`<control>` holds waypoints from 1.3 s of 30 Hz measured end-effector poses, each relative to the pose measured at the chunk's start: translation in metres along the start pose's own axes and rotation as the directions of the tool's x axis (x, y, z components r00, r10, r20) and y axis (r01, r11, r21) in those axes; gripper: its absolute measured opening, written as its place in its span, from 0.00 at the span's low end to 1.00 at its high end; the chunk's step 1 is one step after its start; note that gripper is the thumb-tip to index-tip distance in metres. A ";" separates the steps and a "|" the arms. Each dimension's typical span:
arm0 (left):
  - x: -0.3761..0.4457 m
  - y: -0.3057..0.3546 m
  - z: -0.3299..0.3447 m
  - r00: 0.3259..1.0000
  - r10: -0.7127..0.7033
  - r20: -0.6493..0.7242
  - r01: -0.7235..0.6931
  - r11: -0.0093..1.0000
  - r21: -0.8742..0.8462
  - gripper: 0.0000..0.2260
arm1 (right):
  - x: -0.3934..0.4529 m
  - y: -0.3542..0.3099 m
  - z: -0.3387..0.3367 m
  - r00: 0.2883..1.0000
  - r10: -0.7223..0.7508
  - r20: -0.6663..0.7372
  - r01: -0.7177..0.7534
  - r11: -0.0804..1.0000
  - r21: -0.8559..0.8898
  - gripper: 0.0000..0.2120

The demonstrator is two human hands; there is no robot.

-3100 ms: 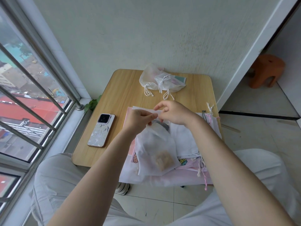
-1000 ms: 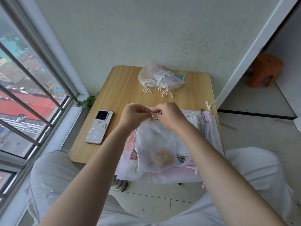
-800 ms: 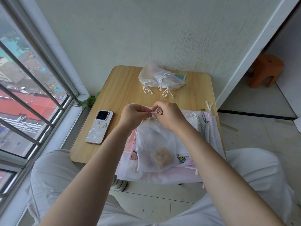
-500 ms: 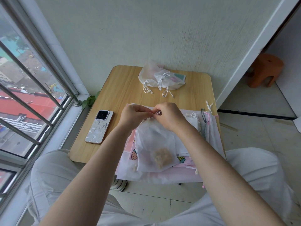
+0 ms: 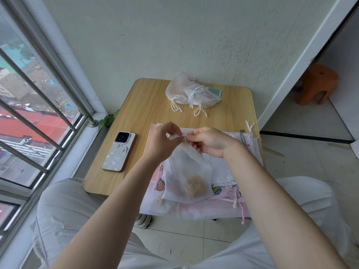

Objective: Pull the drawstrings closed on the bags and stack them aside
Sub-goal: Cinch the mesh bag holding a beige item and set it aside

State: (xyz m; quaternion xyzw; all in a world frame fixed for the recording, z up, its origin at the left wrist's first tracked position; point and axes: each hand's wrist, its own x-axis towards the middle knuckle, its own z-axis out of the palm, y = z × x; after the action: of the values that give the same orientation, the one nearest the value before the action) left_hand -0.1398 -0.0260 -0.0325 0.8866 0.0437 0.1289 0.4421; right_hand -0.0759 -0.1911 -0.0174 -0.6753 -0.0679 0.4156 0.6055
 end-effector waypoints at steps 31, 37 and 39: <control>0.028 -0.008 -0.026 0.804 -0.287 0.521 0.007 0.880 0.474 0.11 | 0.023 0.019 -0.020 0.769 -0.342 -0.540 0.012 0.852 -0.523 0.09; 0.035 0.001 -0.012 0.863 -0.123 0.490 -0.059 0.938 0.340 0.23 | 0.015 0.001 -0.019 0.829 -0.311 -0.464 0.114 0.907 -0.405 0.05; 0.040 0.003 -0.003 0.843 -0.163 0.513 -0.093 0.895 0.437 0.21 | 0.012 -0.007 -0.018 0.846 -0.306 -0.436 0.136 0.915 -0.379 0.07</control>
State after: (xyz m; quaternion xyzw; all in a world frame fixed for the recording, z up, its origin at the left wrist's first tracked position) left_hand -0.1018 -0.0177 -0.0202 0.9628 -0.0367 -0.1464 0.2240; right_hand -0.0539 -0.1959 -0.0180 -0.8379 -0.0613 0.1412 0.5237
